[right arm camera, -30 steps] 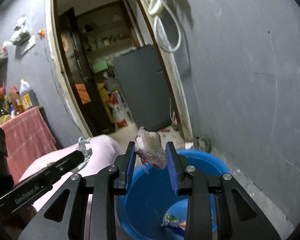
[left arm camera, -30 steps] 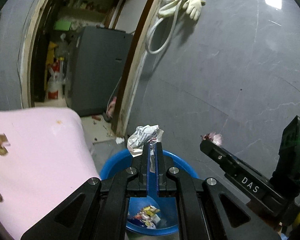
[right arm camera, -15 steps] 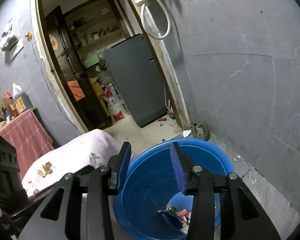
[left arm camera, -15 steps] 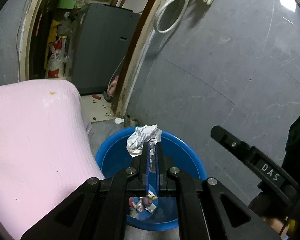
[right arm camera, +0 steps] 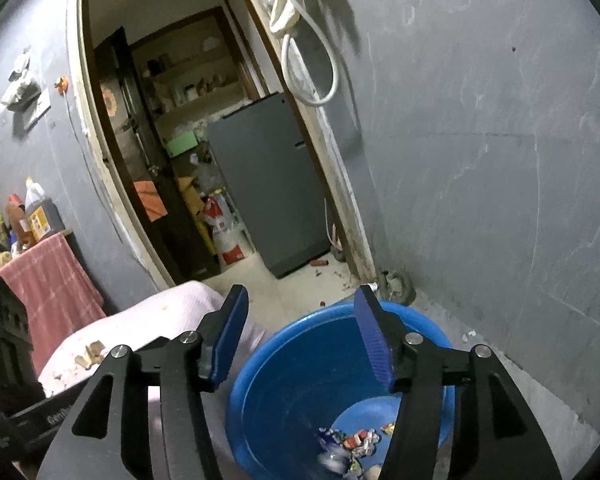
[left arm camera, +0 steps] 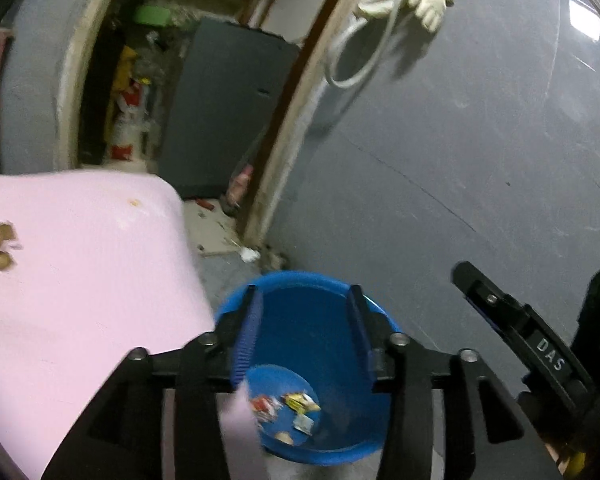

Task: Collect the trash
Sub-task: 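Move both open tools back over the tan paper scraps on the table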

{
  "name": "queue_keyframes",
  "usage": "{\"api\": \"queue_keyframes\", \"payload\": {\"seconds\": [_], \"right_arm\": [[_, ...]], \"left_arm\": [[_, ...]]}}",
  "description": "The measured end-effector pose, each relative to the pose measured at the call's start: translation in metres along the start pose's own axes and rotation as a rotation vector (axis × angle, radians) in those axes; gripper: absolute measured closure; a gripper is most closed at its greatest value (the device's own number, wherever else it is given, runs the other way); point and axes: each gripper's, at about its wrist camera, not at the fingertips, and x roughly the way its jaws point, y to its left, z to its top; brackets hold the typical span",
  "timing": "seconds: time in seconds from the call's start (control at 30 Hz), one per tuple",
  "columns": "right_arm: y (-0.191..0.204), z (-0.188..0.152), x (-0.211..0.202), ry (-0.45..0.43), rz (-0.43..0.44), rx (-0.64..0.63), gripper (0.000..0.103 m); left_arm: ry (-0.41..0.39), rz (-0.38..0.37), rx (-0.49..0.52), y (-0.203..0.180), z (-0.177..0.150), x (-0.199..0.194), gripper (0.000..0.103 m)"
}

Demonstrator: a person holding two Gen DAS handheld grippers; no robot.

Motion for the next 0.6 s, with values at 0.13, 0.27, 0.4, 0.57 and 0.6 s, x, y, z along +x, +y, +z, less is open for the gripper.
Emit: {"api": "queue_keyframes", "payload": {"seconds": [0.13,0.27,0.4,0.57,0.6], "right_arm": [[0.007,0.003,-0.008,-0.059,0.017,-0.004,0.036],[0.015,0.006,-0.016,-0.123,0.047,0.000,0.017],[0.030,0.006,-0.025,-0.196,0.072,-0.030,0.000],[0.049,0.005,-0.036,-0.274,0.129,-0.078,0.000],[0.054,0.005,-0.038,-0.288,0.146,-0.088,0.000]], "left_arm": [[-0.097,0.075,0.016,0.005,0.008,-0.026,0.032],[-0.167,0.133,0.039,0.012,0.014,-0.053,0.019],[-0.241,0.201,0.042,0.022,0.018,-0.083,0.004],[-0.322,0.269,0.051,0.031,0.017,-0.125,0.001],[-0.329,0.279,0.054,0.033,0.017,-0.131,0.001]]}}
